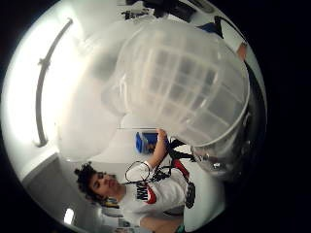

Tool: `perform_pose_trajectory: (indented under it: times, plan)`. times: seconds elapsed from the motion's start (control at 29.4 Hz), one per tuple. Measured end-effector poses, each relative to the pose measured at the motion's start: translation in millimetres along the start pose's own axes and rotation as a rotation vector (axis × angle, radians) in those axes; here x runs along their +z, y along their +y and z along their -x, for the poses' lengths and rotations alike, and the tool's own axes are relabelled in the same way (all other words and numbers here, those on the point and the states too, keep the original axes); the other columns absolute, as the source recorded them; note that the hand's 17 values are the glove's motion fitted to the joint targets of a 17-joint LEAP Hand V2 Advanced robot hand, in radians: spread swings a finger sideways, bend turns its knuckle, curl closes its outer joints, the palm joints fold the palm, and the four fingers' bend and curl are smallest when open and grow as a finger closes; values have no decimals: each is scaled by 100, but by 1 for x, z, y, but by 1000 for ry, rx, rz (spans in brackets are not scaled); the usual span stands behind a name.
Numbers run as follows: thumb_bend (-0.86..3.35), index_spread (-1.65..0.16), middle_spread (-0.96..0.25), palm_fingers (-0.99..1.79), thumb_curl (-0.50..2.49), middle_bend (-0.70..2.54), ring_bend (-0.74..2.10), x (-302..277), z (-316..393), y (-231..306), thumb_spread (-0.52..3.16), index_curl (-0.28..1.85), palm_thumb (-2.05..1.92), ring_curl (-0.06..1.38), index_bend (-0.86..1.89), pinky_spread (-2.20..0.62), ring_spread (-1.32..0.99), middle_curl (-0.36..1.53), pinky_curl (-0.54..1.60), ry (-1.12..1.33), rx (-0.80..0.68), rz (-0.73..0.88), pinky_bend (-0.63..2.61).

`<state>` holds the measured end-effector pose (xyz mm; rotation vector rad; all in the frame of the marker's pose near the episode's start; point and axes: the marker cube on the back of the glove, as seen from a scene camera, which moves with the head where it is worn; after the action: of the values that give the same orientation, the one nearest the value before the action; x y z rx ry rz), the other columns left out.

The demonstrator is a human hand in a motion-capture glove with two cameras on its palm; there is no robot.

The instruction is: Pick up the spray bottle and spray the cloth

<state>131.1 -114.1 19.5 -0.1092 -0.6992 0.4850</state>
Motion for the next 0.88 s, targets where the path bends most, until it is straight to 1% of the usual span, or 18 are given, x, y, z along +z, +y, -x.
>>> perform_pose_trajectory:
  times: [0.17,0.34,0.41,0.58,0.68,0.75,0.88]
  plan:
    - [-3,-20,-10,120,65,40,53,21,4,-14,60,40,94,44,15,6,-11,49,36,97,101,104,24]
    - [-3,-20,-9,120,66,41,54,49,-38,-14,59,40,94,44,16,4,-10,49,36,150,183,159,24]
    - [-3,-20,-9,120,67,41,54,46,-37,-13,59,41,94,44,16,4,-10,49,36,148,177,150,24]
    - [-3,-20,-9,120,68,41,55,19,14,-21,59,41,93,44,16,3,-10,49,37,182,84,52,25]
    - [-3,-19,-9,120,68,41,55,19,30,-24,58,41,93,44,16,3,-10,49,37,180,46,14,25]
    - [-3,-19,-9,120,69,41,55,29,26,-27,58,41,94,44,15,3,-10,49,37,177,41,15,26]
    - [-3,-19,-9,120,70,42,55,54,-4,-27,57,42,93,44,16,2,-11,49,37,149,53,48,26]
